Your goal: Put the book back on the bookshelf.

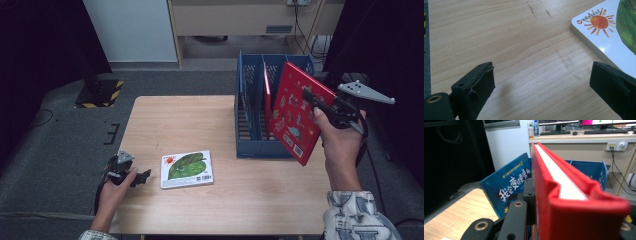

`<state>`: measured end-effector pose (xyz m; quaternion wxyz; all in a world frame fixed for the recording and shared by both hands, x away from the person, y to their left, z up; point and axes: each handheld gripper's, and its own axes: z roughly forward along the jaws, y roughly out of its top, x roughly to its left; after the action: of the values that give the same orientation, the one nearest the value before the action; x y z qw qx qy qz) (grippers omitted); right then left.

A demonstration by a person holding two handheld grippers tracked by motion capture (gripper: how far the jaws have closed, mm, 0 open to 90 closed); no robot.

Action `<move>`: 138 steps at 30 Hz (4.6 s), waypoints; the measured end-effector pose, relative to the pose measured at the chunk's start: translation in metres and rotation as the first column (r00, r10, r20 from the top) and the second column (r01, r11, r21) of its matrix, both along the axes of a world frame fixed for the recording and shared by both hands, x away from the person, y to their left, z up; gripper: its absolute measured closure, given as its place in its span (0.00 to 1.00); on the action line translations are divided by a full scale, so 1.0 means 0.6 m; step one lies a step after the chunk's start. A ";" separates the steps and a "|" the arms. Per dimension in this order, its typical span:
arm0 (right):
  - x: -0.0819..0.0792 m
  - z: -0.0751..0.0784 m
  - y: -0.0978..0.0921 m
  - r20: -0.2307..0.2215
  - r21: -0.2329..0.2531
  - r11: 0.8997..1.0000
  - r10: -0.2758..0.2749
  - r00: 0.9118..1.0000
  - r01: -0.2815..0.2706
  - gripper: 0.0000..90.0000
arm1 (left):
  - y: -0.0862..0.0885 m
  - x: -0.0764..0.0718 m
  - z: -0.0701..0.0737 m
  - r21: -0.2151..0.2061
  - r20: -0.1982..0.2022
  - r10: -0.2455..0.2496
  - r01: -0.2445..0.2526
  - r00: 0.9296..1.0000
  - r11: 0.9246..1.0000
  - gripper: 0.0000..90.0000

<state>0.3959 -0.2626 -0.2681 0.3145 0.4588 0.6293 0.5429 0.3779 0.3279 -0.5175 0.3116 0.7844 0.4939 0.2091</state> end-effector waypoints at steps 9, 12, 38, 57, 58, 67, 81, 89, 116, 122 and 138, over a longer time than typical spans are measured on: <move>0.022 -0.005 0.001 -0.003 -0.027 0.999 -0.029 1.000 0.029 0.89 | -0.001 0.000 0.000 -0.003 0.000 -0.001 0.001 1.000 1.000 0.06; 0.034 -0.008 0.002 -0.006 -0.033 0.999 -0.040 0.999 0.040 0.89 | -0.001 0.000 -0.001 -0.002 -0.002 -0.001 0.001 1.000 1.000 0.06; 0.124 -0.034 0.029 -0.002 -0.035 0.989 -0.147 0.989 0.147 0.89 | 0.000 0.002 -0.001 -0.014 0.002 0.003 -0.003 1.000 1.000 0.06; 0.154 -0.045 0.037 0.002 -0.036 0.983 -0.179 0.984 0.179 0.89 | 0.001 0.001 0.000 -0.020 0.002 0.008 -0.008 1.000 1.000 0.06; 0.155 -0.046 0.038 0.002 -0.035 0.983 -0.181 0.984 0.181 0.89 | 0.000 0.001 0.000 -0.022 0.004 0.009 -0.009 1.000 1.000 0.06; 0.162 -0.054 0.044 0.001 -0.043 0.983 -0.181 0.984 0.180 0.89 | 0.002 0.002 0.000 -0.022 0.004 0.007 -0.007 1.000 1.000 0.06; 0.172 -0.056 0.043 0.002 -0.033 0.981 -0.193 0.981 0.193 0.89 | 0.000 0.001 0.000 -0.022 0.005 0.009 -0.009 1.000 1.000 0.06; 0.195 -0.066 0.043 0.005 -0.030 0.979 -0.203 0.979 0.203 0.89 | -0.001 0.001 -0.001 -0.017 0.003 0.004 -0.004 1.000 1.000 0.06; 0.232 -0.097 0.082 0.005 -0.059 0.972 -0.228 0.974 0.228 0.88 | -0.005 0.002 0.000 -0.011 0.006 -0.006 0.006 1.000 1.000 0.06; 0.234 -0.103 0.085 -0.002 -0.042 0.970 -0.239 0.971 0.238 0.87 | -0.004 0.003 -0.001 -0.012 0.003 -0.007 0.007 1.000 1.000 0.06; 0.234 -0.144 0.076 -0.031 -0.029 0.966 -0.258 0.966 0.258 0.87 | -0.006 0.003 -0.001 -0.011 0.008 -0.015 0.015 1.000 1.000 0.06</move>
<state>0.5363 -0.2168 -0.3545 0.3770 0.5422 0.5761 0.4816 0.3795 0.3243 -0.5178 0.3193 0.7856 0.4879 0.2069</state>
